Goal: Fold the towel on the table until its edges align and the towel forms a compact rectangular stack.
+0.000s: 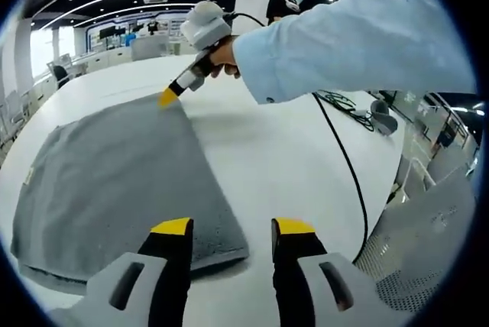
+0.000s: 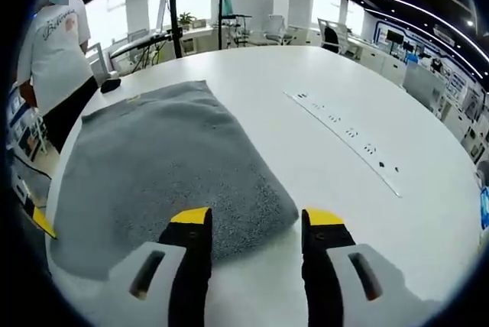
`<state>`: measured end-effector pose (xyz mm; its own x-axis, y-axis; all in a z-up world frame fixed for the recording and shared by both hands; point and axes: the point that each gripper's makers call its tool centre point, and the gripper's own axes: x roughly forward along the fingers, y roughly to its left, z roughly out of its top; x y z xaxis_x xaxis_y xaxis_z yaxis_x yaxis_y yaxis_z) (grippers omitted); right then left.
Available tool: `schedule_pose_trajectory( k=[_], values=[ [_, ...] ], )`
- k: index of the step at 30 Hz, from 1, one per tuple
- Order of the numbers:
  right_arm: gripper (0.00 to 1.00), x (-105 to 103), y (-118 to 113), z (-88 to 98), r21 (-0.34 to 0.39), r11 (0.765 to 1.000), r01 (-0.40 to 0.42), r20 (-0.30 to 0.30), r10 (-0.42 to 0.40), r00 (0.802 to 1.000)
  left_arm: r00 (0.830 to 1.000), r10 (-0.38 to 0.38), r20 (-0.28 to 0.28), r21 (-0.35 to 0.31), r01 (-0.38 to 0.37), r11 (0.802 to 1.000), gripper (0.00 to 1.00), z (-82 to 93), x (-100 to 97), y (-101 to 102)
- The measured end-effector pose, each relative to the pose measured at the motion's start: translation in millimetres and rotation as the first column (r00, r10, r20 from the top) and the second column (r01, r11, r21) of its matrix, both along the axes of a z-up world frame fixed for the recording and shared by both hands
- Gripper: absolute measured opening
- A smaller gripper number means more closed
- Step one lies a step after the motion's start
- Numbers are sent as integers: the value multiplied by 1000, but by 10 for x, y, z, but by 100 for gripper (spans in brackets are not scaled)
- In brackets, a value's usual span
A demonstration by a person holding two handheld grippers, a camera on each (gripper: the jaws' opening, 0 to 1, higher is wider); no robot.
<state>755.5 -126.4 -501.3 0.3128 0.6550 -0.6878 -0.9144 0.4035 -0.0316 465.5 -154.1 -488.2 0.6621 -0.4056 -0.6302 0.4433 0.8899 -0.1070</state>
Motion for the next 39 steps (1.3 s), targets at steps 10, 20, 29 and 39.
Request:
schedule_pose_trajectory(
  k=[10, 20, 29, 39],
  values=[
    [41, -13, 27, 18, -10, 1000, -12, -8, 11, 1000, 999, -41, -34, 37, 42, 998, 33, -108, -50, -3],
    [31, -97, 57, -36, -28, 999, -29, -16, 28, 999, 998, -29, -63, 32, 31, 999, 24, -162, -77, 33],
    [22, -44, 20, -84, -55, 998, -38, -8, 38, 999, 996, -68, -62, 40, 70, 997, 10, -192, -110, 2],
    [9, -2, -114, -97, -69, 997, -25, -3, 24, 1000, 994, -71, -79, 38, 74, 997, 6, -235, -129, -6]
  ],
)
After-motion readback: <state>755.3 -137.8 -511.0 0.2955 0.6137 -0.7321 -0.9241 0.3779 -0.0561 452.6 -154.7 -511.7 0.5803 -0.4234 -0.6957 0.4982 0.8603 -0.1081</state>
